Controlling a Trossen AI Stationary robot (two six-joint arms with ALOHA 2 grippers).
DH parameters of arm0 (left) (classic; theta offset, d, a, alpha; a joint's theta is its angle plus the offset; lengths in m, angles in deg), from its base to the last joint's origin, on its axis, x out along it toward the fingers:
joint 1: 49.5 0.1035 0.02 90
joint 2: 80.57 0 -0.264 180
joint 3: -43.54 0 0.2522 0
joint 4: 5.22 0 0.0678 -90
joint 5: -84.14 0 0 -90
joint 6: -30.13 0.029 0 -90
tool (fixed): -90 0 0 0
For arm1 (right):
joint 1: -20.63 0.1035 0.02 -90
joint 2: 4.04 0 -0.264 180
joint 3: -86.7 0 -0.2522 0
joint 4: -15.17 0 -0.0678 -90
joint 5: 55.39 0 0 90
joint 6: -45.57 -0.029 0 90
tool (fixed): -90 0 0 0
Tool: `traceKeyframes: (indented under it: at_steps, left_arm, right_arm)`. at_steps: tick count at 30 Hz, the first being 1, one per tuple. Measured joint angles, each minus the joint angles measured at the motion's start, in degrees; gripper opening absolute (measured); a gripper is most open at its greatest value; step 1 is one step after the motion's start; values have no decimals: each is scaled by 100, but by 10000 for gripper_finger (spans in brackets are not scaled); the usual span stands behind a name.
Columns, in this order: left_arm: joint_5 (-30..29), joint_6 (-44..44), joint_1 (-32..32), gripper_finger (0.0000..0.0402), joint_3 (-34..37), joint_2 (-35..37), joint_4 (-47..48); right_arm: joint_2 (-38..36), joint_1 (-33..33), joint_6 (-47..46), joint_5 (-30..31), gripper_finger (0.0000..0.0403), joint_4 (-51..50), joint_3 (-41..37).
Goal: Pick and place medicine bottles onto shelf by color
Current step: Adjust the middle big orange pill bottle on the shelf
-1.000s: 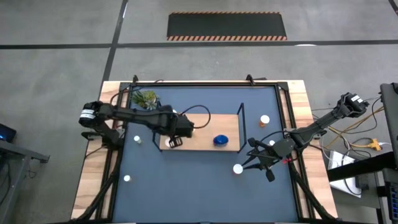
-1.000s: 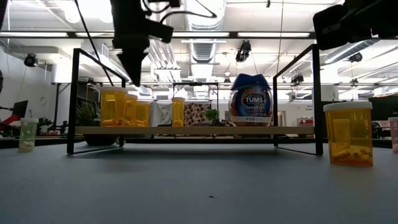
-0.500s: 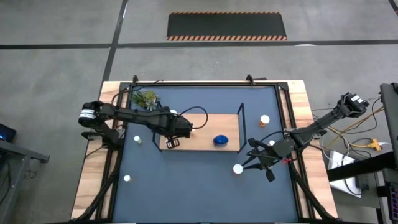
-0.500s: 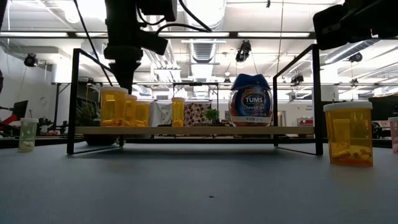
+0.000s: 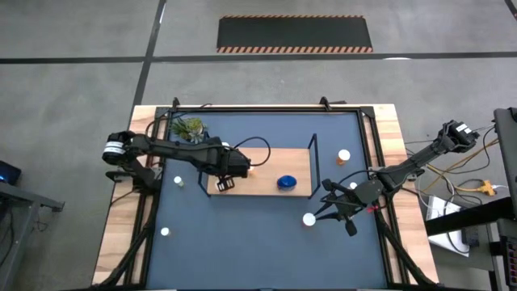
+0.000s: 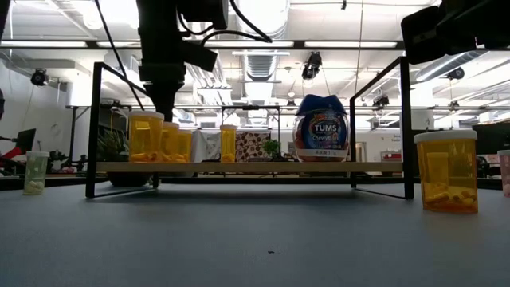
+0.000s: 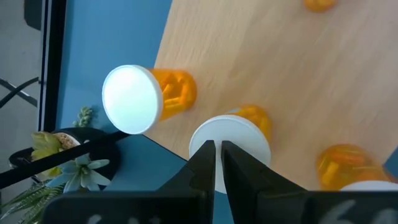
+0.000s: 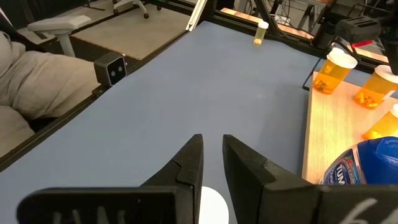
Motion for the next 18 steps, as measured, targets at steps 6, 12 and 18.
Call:
traceKeyframes:
  at_steps: [6,12,18]
  left_arm:
    - [-5,-3,0,15,-13,-2,13]
    - [19,-5,0,15,-68,-2,20]
    - [21,-7,-1,15,-131,6,21]
  right_arm:
    - [0,0,0,2,52,0,0]
    - [0,1,-4,2,52,0,0]
    - [0,-1,-4,0,52,0,0]
